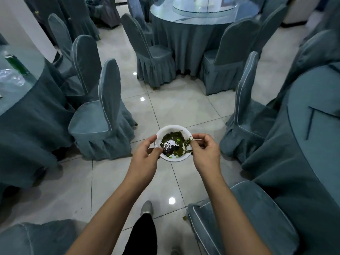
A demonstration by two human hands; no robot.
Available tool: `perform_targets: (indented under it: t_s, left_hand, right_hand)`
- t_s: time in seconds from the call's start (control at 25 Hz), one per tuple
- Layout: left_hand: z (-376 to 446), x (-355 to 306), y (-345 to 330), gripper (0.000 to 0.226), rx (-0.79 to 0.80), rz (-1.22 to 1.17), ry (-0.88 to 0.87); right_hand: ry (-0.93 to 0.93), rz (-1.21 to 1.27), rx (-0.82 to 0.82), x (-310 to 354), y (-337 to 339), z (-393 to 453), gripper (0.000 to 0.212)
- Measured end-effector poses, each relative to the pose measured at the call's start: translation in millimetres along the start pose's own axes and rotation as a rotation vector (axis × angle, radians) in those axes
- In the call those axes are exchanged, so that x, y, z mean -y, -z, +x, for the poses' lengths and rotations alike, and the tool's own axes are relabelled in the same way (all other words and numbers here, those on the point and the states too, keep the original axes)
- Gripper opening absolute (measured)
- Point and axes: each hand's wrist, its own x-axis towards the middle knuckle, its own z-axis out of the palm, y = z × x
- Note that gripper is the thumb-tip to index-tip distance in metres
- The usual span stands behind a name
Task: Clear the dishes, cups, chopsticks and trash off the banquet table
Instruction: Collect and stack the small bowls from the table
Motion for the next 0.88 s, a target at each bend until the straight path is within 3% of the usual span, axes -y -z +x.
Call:
perform_targets:
  t_s: [0.44, 0.88]
  left_hand:
    - [162.8, -52.6, -10.1, 0.043, 0.276, 0.078, -0.056]
    - [309.3, -102.0, -5.7, 0.043, 0.427, 0.097, -0.113]
  right_hand:
    - [-0.014, 0.015, -0.271, 40.0, -47.5, 113.2, 0.014]
    - [-0.041, -0.01, -0.433, 79.5, -111.1, 211.1, 0.009]
